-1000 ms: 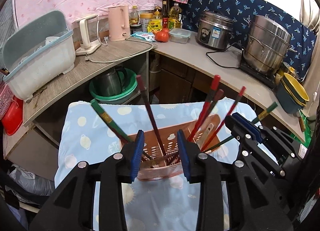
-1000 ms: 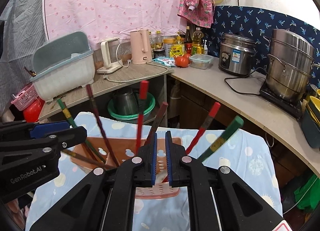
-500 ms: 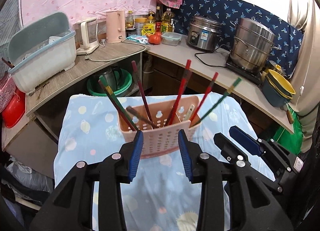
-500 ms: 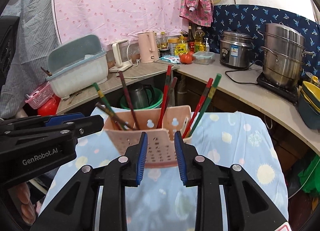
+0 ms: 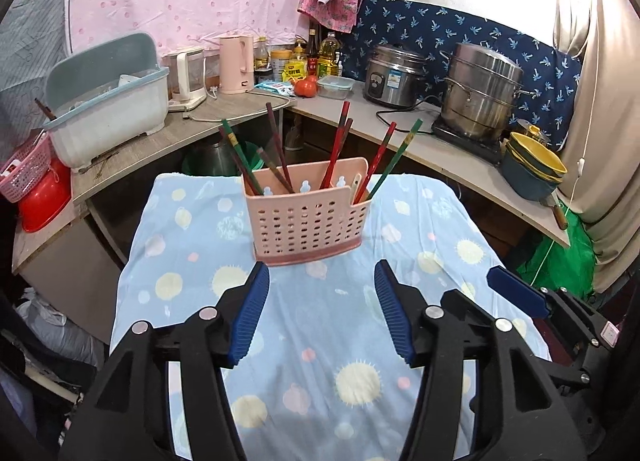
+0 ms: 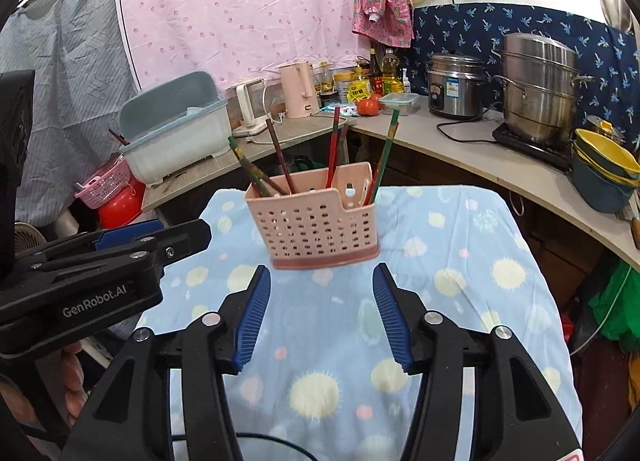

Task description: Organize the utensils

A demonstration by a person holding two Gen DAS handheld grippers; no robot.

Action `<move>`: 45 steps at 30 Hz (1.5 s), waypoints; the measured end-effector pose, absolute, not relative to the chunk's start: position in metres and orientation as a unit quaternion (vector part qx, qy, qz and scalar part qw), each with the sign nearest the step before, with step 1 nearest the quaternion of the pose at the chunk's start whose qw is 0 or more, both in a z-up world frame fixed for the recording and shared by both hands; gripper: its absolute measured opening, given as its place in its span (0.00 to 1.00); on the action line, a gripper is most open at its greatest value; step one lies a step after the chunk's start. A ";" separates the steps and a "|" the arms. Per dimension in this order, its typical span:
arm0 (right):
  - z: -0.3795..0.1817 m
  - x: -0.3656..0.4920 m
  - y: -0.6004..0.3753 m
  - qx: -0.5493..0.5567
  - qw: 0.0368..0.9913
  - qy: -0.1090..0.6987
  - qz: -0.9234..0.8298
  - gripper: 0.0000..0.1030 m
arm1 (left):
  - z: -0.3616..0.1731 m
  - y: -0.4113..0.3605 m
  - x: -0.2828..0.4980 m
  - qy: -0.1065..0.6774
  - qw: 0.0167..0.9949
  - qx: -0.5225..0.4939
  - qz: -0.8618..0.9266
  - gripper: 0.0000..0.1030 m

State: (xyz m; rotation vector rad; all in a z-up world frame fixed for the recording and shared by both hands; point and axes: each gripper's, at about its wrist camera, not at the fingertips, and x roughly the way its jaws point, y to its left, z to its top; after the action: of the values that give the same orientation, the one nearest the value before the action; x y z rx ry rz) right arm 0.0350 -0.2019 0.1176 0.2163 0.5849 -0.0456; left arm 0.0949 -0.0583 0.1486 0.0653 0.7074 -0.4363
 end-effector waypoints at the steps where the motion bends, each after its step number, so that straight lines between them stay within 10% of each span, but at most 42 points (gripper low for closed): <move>1: 0.117 0.031 -0.200 0.108 0.951 0.290 -0.023 0.52 | 0.146 -0.058 0.091 0.344 0.915 0.033 -0.209 0.51; 12: 0.095 0.007 -0.189 0.112 0.940 0.322 -0.026 0.65 | 0.119 -0.045 0.067 0.360 0.915 0.011 -0.183 0.58; 22: 0.089 0.008 -0.185 0.112 0.934 0.336 -0.044 0.82 | 0.111 -0.035 0.062 0.345 0.928 0.007 -0.140 0.85; 45: 0.088 0.014 -0.187 0.092 0.938 0.327 -0.070 0.82 | 0.099 -0.020 0.071 0.349 0.932 0.023 -0.090 0.91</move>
State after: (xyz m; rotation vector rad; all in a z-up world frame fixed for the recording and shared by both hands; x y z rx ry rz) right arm 0.0137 -0.1870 0.0883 0.1869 0.6672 -0.1424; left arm 0.0712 -0.0199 0.0992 0.0476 0.7144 -0.1838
